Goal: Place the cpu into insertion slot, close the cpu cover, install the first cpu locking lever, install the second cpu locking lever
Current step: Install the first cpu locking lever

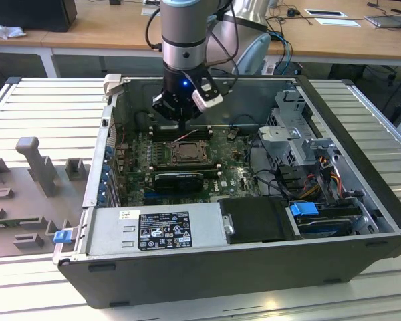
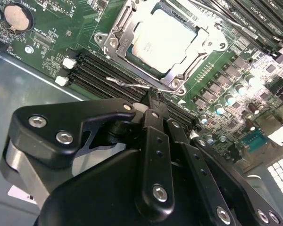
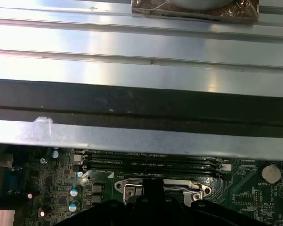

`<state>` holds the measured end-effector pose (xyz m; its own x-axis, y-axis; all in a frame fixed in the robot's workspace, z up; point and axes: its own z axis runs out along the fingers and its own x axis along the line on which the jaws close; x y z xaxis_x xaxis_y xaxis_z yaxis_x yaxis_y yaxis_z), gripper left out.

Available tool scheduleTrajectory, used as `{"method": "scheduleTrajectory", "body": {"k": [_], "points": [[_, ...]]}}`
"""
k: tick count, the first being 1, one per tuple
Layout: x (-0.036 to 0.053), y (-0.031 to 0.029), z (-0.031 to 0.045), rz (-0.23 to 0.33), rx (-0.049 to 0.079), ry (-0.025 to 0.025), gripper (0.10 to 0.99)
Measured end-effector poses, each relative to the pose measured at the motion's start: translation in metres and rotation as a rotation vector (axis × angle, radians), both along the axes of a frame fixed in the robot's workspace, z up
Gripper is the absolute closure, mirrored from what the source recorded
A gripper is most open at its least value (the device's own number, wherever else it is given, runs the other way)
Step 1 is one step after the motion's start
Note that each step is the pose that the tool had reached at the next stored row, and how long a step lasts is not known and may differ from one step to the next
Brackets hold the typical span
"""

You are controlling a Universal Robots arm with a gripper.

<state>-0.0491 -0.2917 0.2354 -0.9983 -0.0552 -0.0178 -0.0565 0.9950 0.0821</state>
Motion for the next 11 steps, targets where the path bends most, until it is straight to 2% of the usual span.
{"method": "scheduleTrajectory", "body": {"k": [2,3,11], "points": [[0.0007,0.0000,-0.0022,0.000,0.011,-0.0001,0.980],[0.0034,0.0005,-0.0043,0.000,0.012,0.0000,0.980],[0.0157,0.0052,-0.0075,0.000,0.013,-0.0001,0.980]]}}
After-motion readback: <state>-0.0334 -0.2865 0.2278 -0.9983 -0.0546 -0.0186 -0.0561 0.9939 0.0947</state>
